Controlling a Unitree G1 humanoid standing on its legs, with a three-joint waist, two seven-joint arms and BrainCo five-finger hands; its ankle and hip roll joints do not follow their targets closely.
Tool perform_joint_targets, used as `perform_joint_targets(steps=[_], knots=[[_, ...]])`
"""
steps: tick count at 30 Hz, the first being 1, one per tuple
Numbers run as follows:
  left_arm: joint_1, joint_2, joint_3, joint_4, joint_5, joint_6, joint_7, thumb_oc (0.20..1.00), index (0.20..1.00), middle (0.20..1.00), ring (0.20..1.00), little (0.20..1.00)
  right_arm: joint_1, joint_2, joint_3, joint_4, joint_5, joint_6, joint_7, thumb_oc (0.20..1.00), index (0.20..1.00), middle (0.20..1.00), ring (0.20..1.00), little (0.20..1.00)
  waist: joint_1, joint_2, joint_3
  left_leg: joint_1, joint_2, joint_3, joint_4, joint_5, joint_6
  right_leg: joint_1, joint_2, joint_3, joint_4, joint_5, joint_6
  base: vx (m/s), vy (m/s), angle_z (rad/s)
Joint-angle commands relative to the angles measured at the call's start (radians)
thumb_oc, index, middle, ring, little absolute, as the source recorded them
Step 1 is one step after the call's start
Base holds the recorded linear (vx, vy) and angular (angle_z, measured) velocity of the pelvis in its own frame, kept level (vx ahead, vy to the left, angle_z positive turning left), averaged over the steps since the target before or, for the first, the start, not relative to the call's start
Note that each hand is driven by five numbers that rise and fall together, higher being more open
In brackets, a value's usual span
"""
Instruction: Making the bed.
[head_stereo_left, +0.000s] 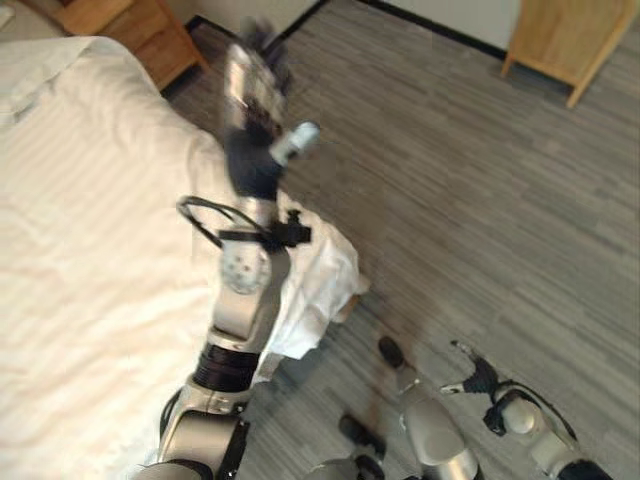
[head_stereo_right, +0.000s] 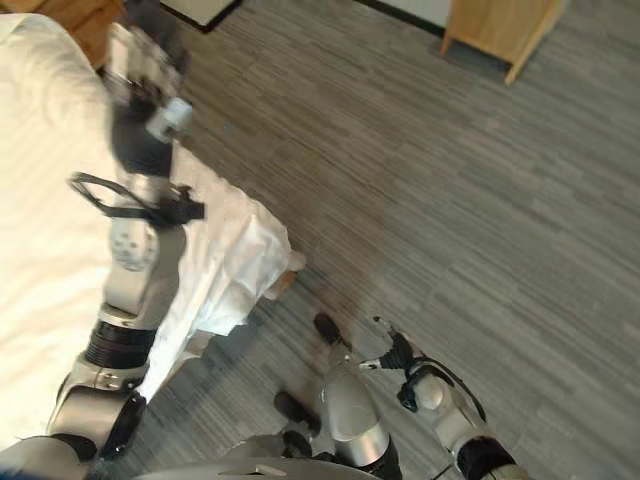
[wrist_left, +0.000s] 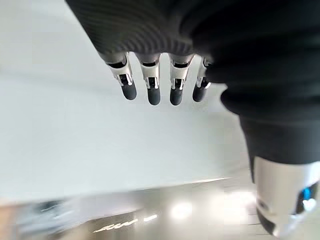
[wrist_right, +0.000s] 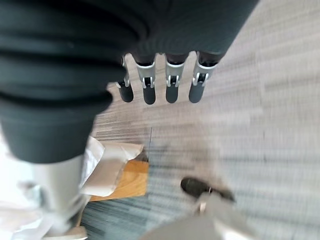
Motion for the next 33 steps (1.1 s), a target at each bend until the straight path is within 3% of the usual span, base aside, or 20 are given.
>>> perform_joint_targets(steps=[1,2,3,4,7,8,13,14,17,19,23,26,28,33], knots=[[0.114,0.087,0.080,0.043,-0.068,-0.087,-0.024,1.000,1.000,1.000,1.000,1.000,-0.037,0.003,-0.060,-0.134,0.066,-0.052,-0.014,0.200,0.200,0.200,0.200,0.200,0.047,-0.044,-0.099,0.002,0.058,-0.111,0.011,0.032,-0.020,0.094,-0.059,-0.030,-0.017,-0.080,0.078,0.10,-0.038,0.53],[0.207,0.142,0.116,0.086,-0.092,-0.073,-0.066,1.000,1.000,1.000,1.000,1.000,-0.059,-0.016,-0.122,-0.162,0.105,-0.063,-0.032,0.200,0.200,0.200,0.200,0.200,0.085,-0.058,-0.107,-0.004,0.065,-0.141,0.011,0.043,-0.024,0.109,-0.065,-0.068,-0.017,-0.086,0.075,0.07,-0.042,0.44],[0.208,0.143,0.117,0.086,-0.094,-0.073,-0.068,1.000,1.000,1.000,1.000,1.000,-0.057,-0.016,-0.122,-0.164,0.105,-0.063,-0.031,0.200,0.200,0.200,0.200,0.200,0.083,-0.058,-0.108,-0.005,0.065,-0.143,0.011,0.044,-0.024,0.110,-0.065,-0.070,-0.017,-0.086,0.075,0.04,-0.041,0.53],[0.280,0.163,0.130,0.114,-0.103,-0.056,-0.102,1.000,1.000,1.000,1.000,1.000,-0.078,-0.016,-0.149,-0.181,0.158,-0.071,-0.031,0.200,0.200,0.200,0.200,0.200,0.107,-0.066,-0.105,-0.017,0.068,-0.167,0.011,0.052,-0.026,0.114,-0.071,-0.095,-0.017,-0.088,0.074,0.00,-0.034,0.61],[0.419,0.164,0.154,0.191,-0.130,-0.013,-0.174,1.000,1.000,1.000,1.000,1.000,-0.109,-0.002,-0.231,-0.218,0.333,-0.082,-0.020,0.200,0.200,0.200,0.200,0.200,0.148,-0.082,-0.095,-0.044,0.073,-0.212,0.011,0.068,-0.028,0.119,-0.077,-0.144,-0.017,-0.097,0.067,0.01,-0.013,0.64],[0.521,0.139,0.172,0.269,-0.179,0.018,-0.224,1.000,1.000,1.000,1.000,1.000,-0.133,0.022,-0.285,-0.271,0.489,-0.110,-0.006,0.200,0.200,0.200,0.200,0.200,0.182,-0.090,-0.076,-0.068,0.074,-0.248,0.011,0.080,-0.029,0.123,-0.084,-0.182,-0.017,-0.101,0.060,-0.02,-0.010,0.81],[0.665,0.080,0.203,0.387,-0.239,0.069,-0.272,1.000,1.000,1.000,1.000,1.000,-0.193,0.106,-0.324,-0.302,0.705,-0.148,0.016,0.200,0.200,0.200,0.200,0.200,0.236,-0.089,-0.048,-0.111,0.072,-0.300,0.011,0.099,-0.027,0.118,-0.093,-0.231,-0.017,-0.107,0.048,-0.03,0.026,0.69],[0.718,0.066,0.185,0.449,-0.240,0.091,-0.294,1.000,1.000,1.000,1.000,1.000,-0.259,0.159,-0.306,-0.282,0.821,-0.174,0.030,0.200,0.200,0.200,0.200,0.200,0.270,-0.084,-0.025,-0.127,0.069,-0.322,0.011,0.105,-0.024,0.120,-0.097,-0.248,-0.017,-0.108,0.046,-0.04,0.028,0.40],[0.746,0.060,0.152,0.522,-0.264,0.108,-0.318,1.000,1.000,1.000,1.000,1.000,-0.371,0.216,-0.275,-0.215,0.926,-0.196,0.023,0.200,0.200,0.200,0.200,0.200,0.301,-0.077,-0.002,-0.162,0.061,-0.342,0.011,0.120,-0.021,0.100,-0.103,-0.259,-0.017,-0.097,0.044,-0.10,0.038,0.40],[0.765,0.060,0.063,0.688,-0.238,0.143,-0.344,1.000,1.000,1.000,1.000,1.000,-0.570,0.304,-0.244,-0.087,1.074,-0.227,0.012,0.200,0.200,0.200,0.200,0.200,0.348,-0.049,0.031,-0.187,0.053,-0.353,0.011,0.127,-0.017,0.084,-0.108,-0.270,-0.017,-0.089,0.043,-0.07,0.086,0.17],[0.773,0.076,-0.001,0.785,-0.209,0.154,-0.364,1.000,1.000,1.000,1.000,1.000,-0.716,0.354,-0.232,-0.044,1.192,-0.259,0.027,0.200,0.200,0.200,0.200,0.200,0.374,-0.018,0.057,-0.226,0.040,-0.368,0.011,0.144,-0.013,0.055,-0.120,-0.273,-0.017,-0.073,0.044,-0.07,0.095,0.07],[0.766,0.079,-0.039,0.837,-0.233,0.146,-0.370,1.000,1.000,1.000,1.000,1.000,-0.848,0.414,-0.199,-0.026,1.290,-0.325,0.032,0.200,0.200,0.200,0.200,0.200,0.403,0.032,0.086,-0.268,0.017,-0.380,0.011,0.152,-0.011,0.019,-0.135,-0.274,-0.017,-0.061,0.047,-0.07,0.115,0.13],[0.764,0.081,-0.040,0.845,-0.245,0.143,-0.373,1.000,1.000,1.000,1.000,1.000,-0.873,0.420,-0.187,-0.015,1.305,-0.330,0.040,0.200,0.200,0.200,0.200,0.200,0.406,0.046,0.092,-0.284,0.012,-0.383,0.011,0.155,-0.011,0.005,-0.140,-0.275,-0.017,-0.056,0.049,-0.06,0.080,0.11],[0.747,0.089,-0.059,0.841,-0.288,0.133,-0.381,1.000,1.000,1.000,1.000,1.000,-0.911,0.449,-0.143,-0.033,1.305,-0.371,0.028,0.200,0.200,0.200,0.200,0.200,0.410,0.117,0.112,-0.360,-0.017,-0.389,0.011,0.172,-0.011,-0.075,-0.169,-0.265,-0.017,-0.032,0.055,-0.08,0.091,0.05]])
